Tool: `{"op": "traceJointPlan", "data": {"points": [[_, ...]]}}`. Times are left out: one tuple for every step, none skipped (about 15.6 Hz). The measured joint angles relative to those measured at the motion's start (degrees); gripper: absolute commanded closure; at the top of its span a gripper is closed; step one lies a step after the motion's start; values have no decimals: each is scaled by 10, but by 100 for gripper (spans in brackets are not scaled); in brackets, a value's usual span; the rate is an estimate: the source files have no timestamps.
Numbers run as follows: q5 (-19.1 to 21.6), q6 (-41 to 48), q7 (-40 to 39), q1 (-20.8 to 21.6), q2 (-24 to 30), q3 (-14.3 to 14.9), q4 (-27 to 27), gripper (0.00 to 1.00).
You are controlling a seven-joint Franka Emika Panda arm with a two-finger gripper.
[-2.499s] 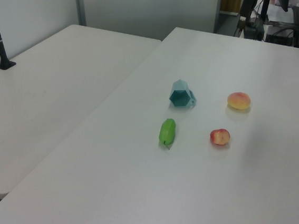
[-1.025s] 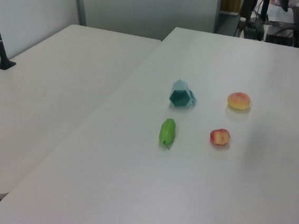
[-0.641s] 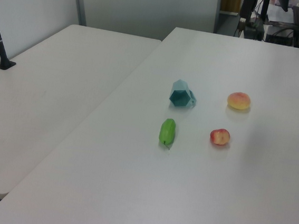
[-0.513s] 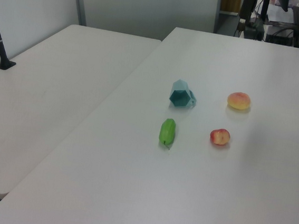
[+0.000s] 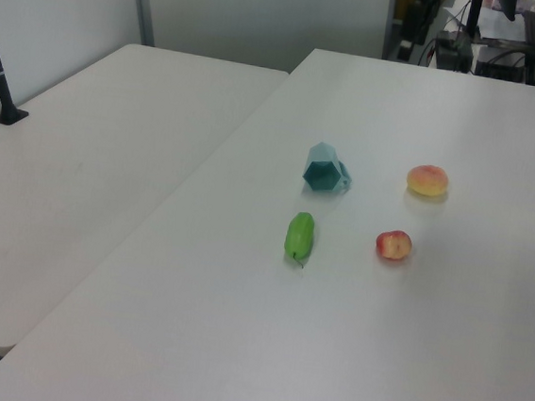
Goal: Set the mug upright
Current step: 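Move the gripper down toward the light blue mug lying on its side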
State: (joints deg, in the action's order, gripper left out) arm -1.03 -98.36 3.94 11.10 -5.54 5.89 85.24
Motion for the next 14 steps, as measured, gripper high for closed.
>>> {"op": "traceJointPlan", "data": {"points": [[-23,-14,32,15,-13,0,-7,0],[-44,-31,60,27,-25,-1,-11,0],[-69,-52,94,39,-39,-1,-13,0],[-95,-67,126,49,-52,-1,-14,0],[-126,-76,161,59,-66,-2,-15,0],[-157,-85,197,68,-81,-2,-15,0],[-183,-98,231,76,-96,-2,-15,0],[-203,-115,263,83,-111,-2,-15,0],[-220,-132,289,88,-125,-2,-15,0],[-237,-145,313,93,-139,-2,-15,0],[-257,-155,335,96,-152,-2,-15,0],[-278,-162,355,98,-165,-2,-15,0],[-298,-170,373,100,-178,-3,-14,0],[-318,-179,389,102,-189,-4,-12,0]]}}
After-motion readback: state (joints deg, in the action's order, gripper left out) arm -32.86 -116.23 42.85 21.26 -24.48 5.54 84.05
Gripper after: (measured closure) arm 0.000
